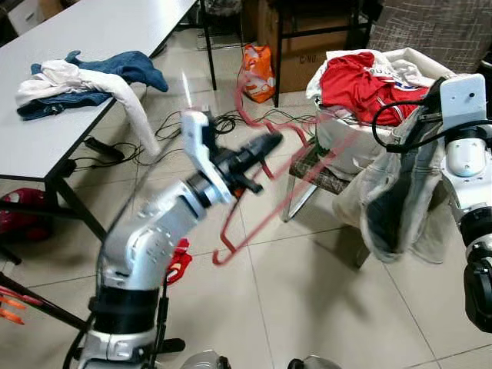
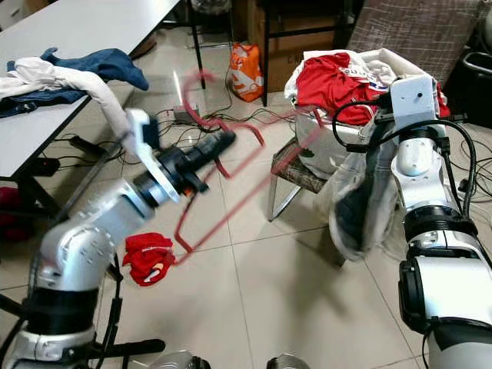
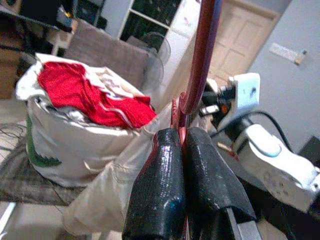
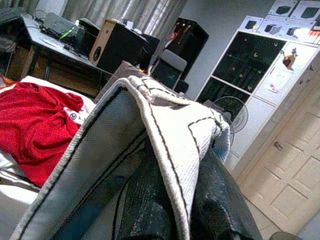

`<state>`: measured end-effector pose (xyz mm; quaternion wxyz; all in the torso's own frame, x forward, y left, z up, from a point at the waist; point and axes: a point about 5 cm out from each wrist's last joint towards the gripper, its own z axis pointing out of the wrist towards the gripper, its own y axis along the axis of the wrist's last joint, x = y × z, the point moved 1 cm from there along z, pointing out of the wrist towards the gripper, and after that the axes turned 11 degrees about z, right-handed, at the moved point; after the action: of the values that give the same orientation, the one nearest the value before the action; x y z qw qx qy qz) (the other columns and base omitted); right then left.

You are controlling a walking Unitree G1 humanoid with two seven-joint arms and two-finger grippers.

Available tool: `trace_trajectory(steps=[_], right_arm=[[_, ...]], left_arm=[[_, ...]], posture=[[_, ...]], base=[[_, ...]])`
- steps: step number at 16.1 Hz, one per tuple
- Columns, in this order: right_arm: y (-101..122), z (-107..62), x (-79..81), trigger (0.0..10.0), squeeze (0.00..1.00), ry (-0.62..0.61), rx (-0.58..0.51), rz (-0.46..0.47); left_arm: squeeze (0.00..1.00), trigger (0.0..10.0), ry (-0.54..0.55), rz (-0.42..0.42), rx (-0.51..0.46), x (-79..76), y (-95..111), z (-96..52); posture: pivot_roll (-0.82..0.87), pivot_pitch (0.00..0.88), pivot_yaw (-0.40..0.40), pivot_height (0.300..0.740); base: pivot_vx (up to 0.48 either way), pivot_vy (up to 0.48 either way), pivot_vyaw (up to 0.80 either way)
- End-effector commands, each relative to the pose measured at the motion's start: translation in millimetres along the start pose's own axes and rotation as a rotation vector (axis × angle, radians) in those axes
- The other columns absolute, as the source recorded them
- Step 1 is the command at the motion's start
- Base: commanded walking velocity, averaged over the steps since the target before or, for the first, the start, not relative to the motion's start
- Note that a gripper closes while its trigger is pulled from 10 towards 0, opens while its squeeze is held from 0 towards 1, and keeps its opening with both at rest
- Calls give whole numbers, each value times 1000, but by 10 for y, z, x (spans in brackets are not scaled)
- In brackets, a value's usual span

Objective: Hang hanger

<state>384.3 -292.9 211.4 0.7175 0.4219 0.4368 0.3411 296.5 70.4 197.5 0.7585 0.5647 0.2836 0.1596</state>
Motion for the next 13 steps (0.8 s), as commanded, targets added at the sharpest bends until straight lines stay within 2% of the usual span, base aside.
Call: trace_trajectory(steps=[1,4,7,13], right_arm=[[241,88,16,0,0,-15,-81,63],[363,120,135,0,0,22,-101,130],[428,125,182,0,0,48,-117,161],[493,34,473,0,0,157,-117,271]], left_arm=[[0,10000,1,1,23,-4,-82,7],[0,10000,31,-9,71,-23,-283,43],[0,10000,67,-15,85,-2,-358,55],[0,10000,176,-37,72,52,-449,196]], posture=[[-81,0,55,740],[-82,0,52,740],[-83,0,51,740],[-93,0,56,740]], base=[[0,0,0],[0,0,0],[0,0,0],[0,0,0]])
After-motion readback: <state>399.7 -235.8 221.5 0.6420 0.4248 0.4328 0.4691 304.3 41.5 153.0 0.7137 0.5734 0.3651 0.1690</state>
